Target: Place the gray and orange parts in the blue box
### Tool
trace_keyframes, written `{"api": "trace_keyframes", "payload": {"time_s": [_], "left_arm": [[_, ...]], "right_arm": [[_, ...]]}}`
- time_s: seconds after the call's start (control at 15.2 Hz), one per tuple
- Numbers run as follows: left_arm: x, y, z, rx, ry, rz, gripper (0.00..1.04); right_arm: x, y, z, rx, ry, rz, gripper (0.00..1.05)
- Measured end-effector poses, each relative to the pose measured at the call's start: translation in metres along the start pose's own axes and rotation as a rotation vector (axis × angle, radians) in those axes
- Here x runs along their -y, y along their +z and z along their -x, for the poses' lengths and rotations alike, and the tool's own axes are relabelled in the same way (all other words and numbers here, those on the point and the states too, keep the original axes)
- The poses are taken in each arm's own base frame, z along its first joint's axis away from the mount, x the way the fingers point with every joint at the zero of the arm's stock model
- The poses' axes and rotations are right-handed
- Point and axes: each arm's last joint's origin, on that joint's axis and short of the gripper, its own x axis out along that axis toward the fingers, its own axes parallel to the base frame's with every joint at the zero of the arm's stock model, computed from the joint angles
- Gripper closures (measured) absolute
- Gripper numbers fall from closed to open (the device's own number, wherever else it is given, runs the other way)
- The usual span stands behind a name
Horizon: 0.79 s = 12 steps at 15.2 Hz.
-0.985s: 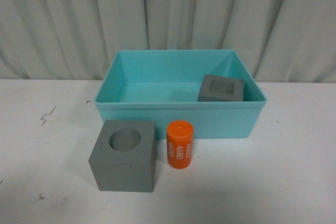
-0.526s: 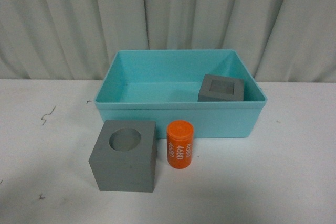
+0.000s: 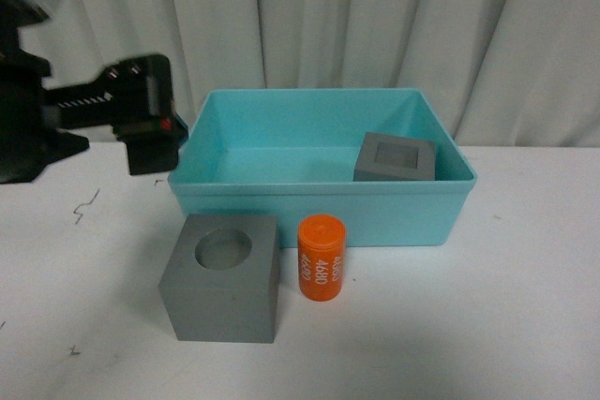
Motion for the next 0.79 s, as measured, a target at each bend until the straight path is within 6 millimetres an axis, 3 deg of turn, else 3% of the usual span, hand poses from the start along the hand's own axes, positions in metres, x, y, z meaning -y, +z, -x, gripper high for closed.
{"api": "trace_keyframes", "payload": {"time_s": [0.2, 0.79], "left_arm": [[0.002, -0.023, -0.041, -0.149, 0.068, -0.026, 0.07], [-0.001, -0.037, -0.075, -0.254, 0.115, -0.041, 0.07]], "right_arm": [[0.000, 0.000, 0.000, 0.000, 0.000, 0.000, 0.06], [0.000, 0.000, 0.000, 0.000, 0.000, 0.000, 0.06]]}}
